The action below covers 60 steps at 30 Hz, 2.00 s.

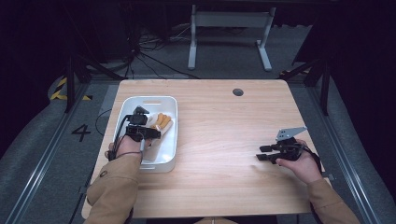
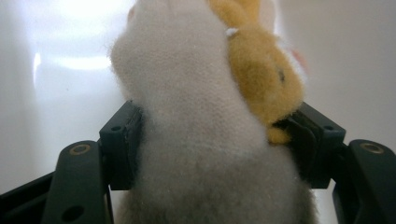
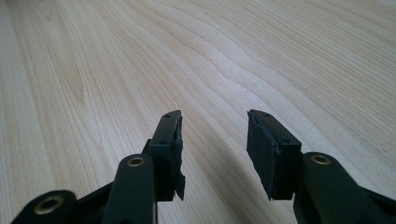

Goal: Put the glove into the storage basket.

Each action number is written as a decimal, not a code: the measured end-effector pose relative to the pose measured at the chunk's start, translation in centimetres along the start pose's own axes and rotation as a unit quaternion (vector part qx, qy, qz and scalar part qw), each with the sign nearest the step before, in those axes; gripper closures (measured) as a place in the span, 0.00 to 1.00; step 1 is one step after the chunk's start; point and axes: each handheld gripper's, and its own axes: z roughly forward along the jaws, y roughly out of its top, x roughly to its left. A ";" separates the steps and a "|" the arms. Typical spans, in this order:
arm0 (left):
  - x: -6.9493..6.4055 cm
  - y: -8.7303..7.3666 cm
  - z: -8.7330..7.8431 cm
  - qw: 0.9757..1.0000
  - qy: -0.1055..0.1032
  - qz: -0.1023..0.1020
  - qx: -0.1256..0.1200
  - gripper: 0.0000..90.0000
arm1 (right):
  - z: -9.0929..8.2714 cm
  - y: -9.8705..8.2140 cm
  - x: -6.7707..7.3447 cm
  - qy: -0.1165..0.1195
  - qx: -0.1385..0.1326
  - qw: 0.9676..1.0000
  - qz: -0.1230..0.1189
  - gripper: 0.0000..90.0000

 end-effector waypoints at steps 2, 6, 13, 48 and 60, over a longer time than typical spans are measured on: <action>0.2 -0.1 -0.5 1.000 -0.011 0.000 -0.020 0.35 | 0.0 0.0 0.0 0.000 -0.001 1.000 -0.001 0.63; 0.3 -0.2 -1.2 0.999 -0.017 0.002 -0.040 0.34 | 0.0 0.0 0.0 0.001 -0.002 1.000 0.000 0.63; 0.2 -0.7 -2.5 0.996 -0.022 0.039 -0.077 0.29 | 0.1 0.0 0.1 0.003 -0.006 1.000 -0.003 0.63; -5.5 -0.3 -7.2 0.966 -0.075 0.173 -0.177 0.21 | -0.6 -0.4 -0.2 -0.004 -0.013 1.000 0.006 0.62; -11.8 -1.5 -7.1 0.937 -0.126 0.279 -0.165 0.25 | -1.8 -1.6 -0.1 -0.019 -0.015 1.000 0.018 0.60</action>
